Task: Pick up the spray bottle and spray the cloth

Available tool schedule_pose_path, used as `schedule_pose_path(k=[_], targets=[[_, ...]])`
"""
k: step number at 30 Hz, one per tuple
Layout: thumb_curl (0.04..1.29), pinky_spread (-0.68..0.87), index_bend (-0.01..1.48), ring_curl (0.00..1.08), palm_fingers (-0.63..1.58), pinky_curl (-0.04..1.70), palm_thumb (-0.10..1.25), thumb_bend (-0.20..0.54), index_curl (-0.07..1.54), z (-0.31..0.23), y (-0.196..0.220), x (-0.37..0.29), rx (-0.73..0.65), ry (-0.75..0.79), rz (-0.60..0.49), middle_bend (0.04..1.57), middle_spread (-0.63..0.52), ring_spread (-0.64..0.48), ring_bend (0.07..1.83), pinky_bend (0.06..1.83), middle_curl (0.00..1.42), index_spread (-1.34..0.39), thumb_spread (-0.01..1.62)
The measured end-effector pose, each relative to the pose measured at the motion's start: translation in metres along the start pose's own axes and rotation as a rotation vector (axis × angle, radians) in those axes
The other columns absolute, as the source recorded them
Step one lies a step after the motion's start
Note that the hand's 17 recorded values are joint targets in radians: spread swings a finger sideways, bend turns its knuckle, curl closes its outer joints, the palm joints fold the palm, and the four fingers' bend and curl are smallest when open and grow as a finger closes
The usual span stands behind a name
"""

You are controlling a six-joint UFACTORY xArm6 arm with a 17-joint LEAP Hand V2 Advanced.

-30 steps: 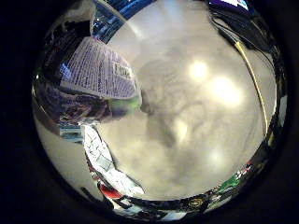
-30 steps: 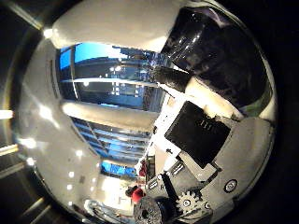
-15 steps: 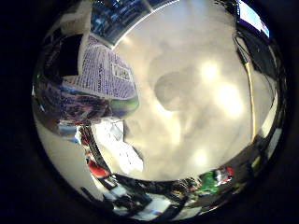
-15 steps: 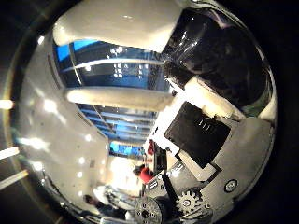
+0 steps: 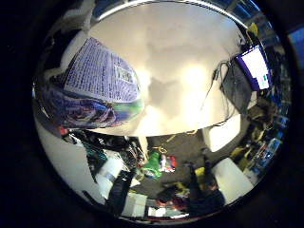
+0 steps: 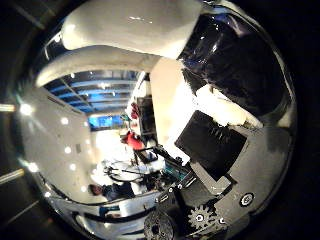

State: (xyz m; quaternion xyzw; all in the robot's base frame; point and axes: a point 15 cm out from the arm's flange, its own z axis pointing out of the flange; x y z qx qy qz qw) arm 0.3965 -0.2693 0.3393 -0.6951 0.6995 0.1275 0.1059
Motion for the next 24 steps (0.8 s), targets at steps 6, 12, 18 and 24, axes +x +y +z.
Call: schedule_pose_path(k=[6, 12, 18, 24], targets=[[0.84, -0.18, 1.18, 0.65, 1.15, 1.35, 1.05, -0.019, 0.76, -0.019, -0.01, -0.043, -0.057, 0.173, -0.118, 1.37, -0.1, -0.17, 1.45, 1.04, 0.68, -0.2, 0.72], [0.85, -0.18, 1.18, 0.65, 1.14, 1.37, 1.04, -0.019, 0.76, -0.015, -0.013, -0.083, -0.087, 0.281, -0.182, 1.38, -0.1, -0.18, 1.43, 1.03, 0.68, -0.2, 0.7], [0.86, -0.18, 1.19, 0.66, 1.14, 1.38, 1.03, -0.019, 0.76, 0.023, -0.009, -0.098, -0.104, 0.433, -0.229, 1.38, -0.1, -0.18, 1.42, 1.03, 0.68, -0.2, 0.69], [0.87, -0.18, 1.19, 0.67, 1.14, 1.39, 1.03, -0.02, 0.76, 0.088, 0.008, -0.112, -0.147, 0.581, -0.314, 1.38, -0.1, -0.19, 1.42, 1.03, 0.68, -0.2, 0.69]])
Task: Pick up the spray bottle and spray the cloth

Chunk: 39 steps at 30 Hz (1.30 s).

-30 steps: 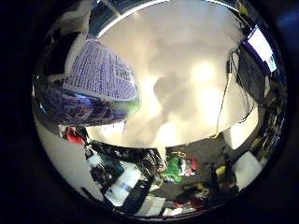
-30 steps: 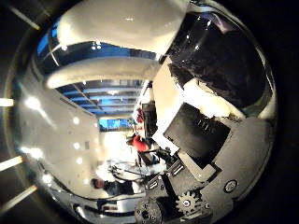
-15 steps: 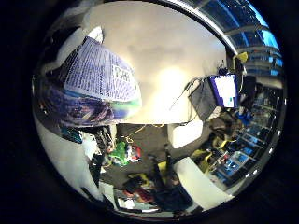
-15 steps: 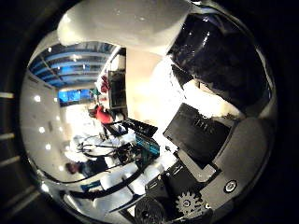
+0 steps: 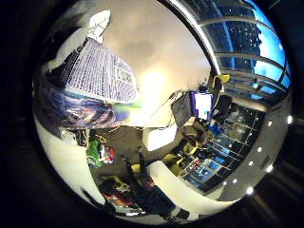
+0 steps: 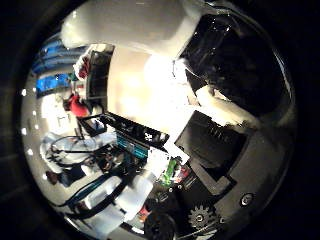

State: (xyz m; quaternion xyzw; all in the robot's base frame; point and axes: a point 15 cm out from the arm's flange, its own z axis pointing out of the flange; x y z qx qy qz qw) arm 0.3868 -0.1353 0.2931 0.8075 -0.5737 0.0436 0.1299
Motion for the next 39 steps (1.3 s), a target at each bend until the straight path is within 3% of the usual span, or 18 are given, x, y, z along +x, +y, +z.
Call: schedule_pose_path(k=[8, 14, 28, 39], targets=[[0.88, -0.18, 1.18, 0.67, 1.14, 1.4, 1.04, -0.018, 0.77, 0.019, -0.008, -0.032, -0.018, 0.023, -0.041, 1.38, -0.1, -0.19, 1.42, 1.03, 0.68, -0.2, 0.67], [0.88, -0.19, 1.18, 0.68, 1.14, 1.41, 1.03, -0.02, 0.77, -0.019, -0.019, -0.008, 0.042, 0.083, -0.023, 1.38, -0.1, -0.19, 1.42, 1.02, 0.68, -0.2, 0.66], [0.89, -0.19, 1.18, 0.68, 1.14, 1.42, 1.02, -0.021, 0.78, 0.0, -0.029, -0.025, 0.015, 0.041, -0.01, 1.38, -0.1, -0.19, 1.41, 1.01, 0.68, -0.2, 0.61], [0.9, -0.19, 1.17, 0.69, 1.14, 1.43, 1.02, -0.02, 0.78, -0.038, -0.06, -0.1, 0.198, -0.269, 0.062, 1.39, -0.1, -0.19, 1.41, 1.01, 0.68, -0.2, 0.59]])
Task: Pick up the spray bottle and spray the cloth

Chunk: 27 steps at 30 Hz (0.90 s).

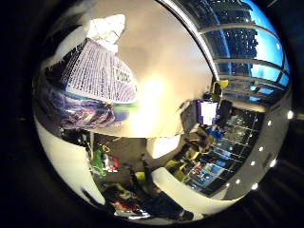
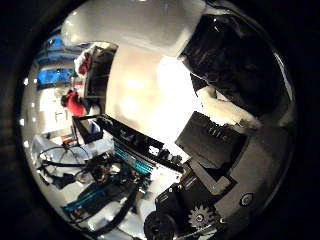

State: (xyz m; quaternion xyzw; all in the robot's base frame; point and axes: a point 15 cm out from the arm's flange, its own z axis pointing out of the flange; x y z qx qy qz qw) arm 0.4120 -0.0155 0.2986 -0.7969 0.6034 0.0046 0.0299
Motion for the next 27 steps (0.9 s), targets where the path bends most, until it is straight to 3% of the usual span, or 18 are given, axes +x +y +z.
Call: schedule_pose_path(k=[7, 17, 27], targets=[[0.91, -0.19, 1.17, 0.69, 1.14, 1.43, 1.02, -0.02, 0.79, -0.015, -0.047, -0.079, 0.176, -0.252, 0.019, 1.39, -0.1, -0.19, 1.4, 1.01, 0.69, -0.2, 0.58], [0.92, -0.2, 1.17, 0.7, 1.14, 1.43, 1.02, -0.02, 0.79, -0.042, -0.113, -0.186, 0.433, -0.474, -0.087, 1.39, -0.1, -0.19, 1.4, 1.01, 0.69, -0.2, 0.58], [0.92, -0.2, 1.18, 0.71, 1.14, 1.43, 1.01, -0.02, 0.79, 0.026, -0.143, -0.264, 0.441, -0.674, -0.174, 1.39, -0.1, -0.2, 1.39, 1.01, 0.69, -0.2, 0.58]])
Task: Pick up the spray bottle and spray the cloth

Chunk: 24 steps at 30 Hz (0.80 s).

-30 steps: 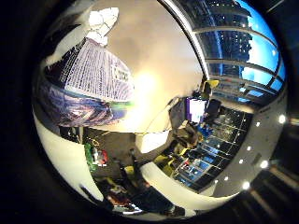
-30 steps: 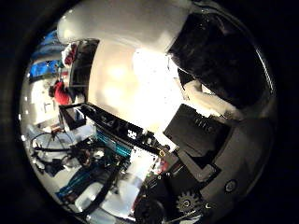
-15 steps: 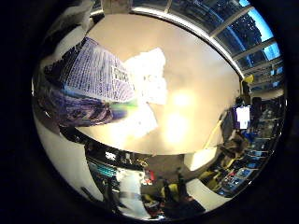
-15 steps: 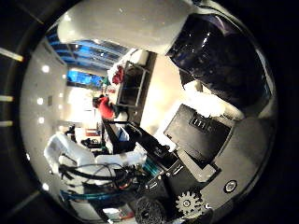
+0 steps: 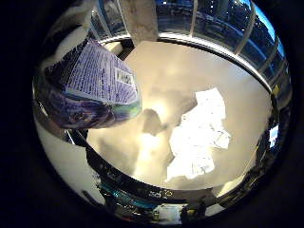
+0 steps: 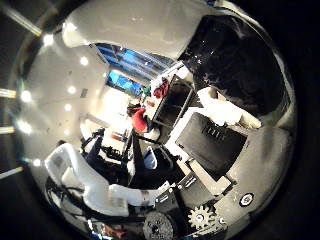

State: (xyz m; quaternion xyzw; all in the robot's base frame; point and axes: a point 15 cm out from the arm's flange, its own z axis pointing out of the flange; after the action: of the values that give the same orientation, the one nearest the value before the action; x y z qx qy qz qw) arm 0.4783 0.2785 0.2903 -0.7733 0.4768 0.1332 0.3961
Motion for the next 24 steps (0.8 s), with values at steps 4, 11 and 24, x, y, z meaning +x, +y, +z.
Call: schedule_pose_path(k=[4, 11, 24], targets=[[0.93, -0.2, 1.18, 0.71, 1.14, 1.43, 1.01, -0.02, 0.79, 0.042, 0.014, 0.0, -0.021, -0.064, -0.02, 1.39, -0.1, -0.2, 1.39, 1.01, 0.69, -0.21, 0.58], [0.93, -0.2, 1.18, 0.71, 1.14, 1.43, 1.01, -0.02, 0.79, 0.073, 0.017, 0.007, -0.005, -0.118, 0.022, 1.39, -0.1, -0.2, 1.39, 1.01, 0.69, -0.21, 0.59], [0.91, -0.2, 1.17, 0.7, 1.15, 1.39, 0.92, -0.031, 0.79, 0.107, 0.024, 0.059, -0.035, -0.109, 0.089, 1.37, -0.09, -0.19, 1.38, 1.0, 0.68, -0.2, 0.66]])
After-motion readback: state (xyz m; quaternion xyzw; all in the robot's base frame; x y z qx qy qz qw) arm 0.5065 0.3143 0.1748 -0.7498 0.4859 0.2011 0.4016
